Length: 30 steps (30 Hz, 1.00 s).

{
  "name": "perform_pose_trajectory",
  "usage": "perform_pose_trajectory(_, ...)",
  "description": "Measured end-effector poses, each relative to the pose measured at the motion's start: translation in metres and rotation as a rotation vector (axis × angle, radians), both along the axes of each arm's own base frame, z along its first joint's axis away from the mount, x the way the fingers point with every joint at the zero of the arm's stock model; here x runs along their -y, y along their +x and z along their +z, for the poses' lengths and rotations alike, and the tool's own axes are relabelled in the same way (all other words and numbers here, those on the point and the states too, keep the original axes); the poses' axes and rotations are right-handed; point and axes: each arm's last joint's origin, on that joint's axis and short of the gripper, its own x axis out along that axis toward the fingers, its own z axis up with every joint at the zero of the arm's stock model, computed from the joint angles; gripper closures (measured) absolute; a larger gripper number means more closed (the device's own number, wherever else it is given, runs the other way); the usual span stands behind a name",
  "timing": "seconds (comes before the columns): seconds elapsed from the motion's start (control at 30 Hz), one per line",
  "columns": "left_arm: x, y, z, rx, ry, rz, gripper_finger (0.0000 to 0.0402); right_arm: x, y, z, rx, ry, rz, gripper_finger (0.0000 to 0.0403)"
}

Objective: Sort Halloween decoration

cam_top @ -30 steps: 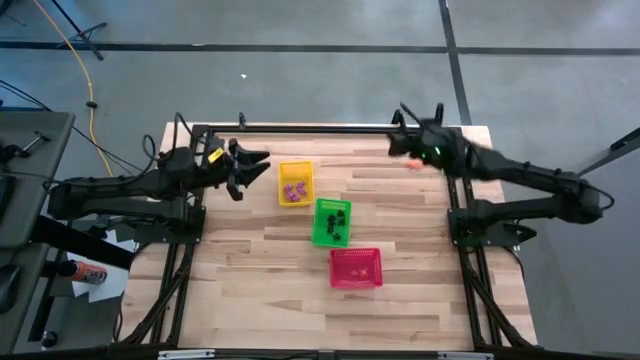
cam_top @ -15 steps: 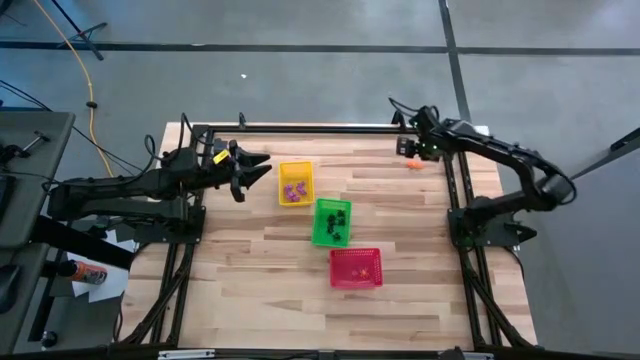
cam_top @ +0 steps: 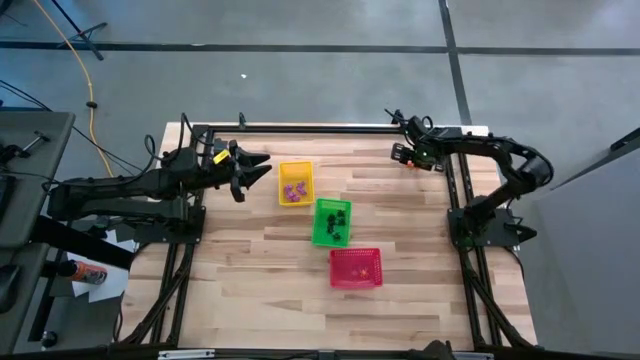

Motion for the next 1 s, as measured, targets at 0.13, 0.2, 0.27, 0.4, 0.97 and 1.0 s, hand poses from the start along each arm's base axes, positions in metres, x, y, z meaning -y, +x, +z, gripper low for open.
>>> perform_pose_trajectory(0.13,0.0,0.0,0.0,0.0,-0.001,0.0,0.0227,0.001,0.001,-0.006,-0.019,0.019,0.006,0.0221)
perform_pose_trajectory(0.2,0.0,0.0,0.0,0.0,-0.001,0.0,0.0227,-0.001,0.003,-0.006,-0.022,0.022,0.029,0.0247)
perform_pose_trajectory(0.27,0.0,0.0,0.0,-0.001,-0.001,0.0,0.0227,-0.004,0.006,-0.006,-0.021,0.022,0.065,0.0276)
perform_pose_trajectory(0.4,0.0,0.0,-0.001,-0.009,-0.002,0.0,0.0227,-0.013,0.013,-0.003,-0.012,0.031,0.124,0.0343)
perform_pose_trajectory(0.97,0.0,0.0,-0.004,-0.033,-0.007,0.0,0.0227,-0.049,0.013,0.051,0.1,-0.088,0.33,0.04)
perform_pose_trajectory(1.0,0.0,0.0,-0.003,-0.032,-0.007,0.0,0.0227,-0.051,0.011,0.057,0.116,-0.112,0.338,0.0401)
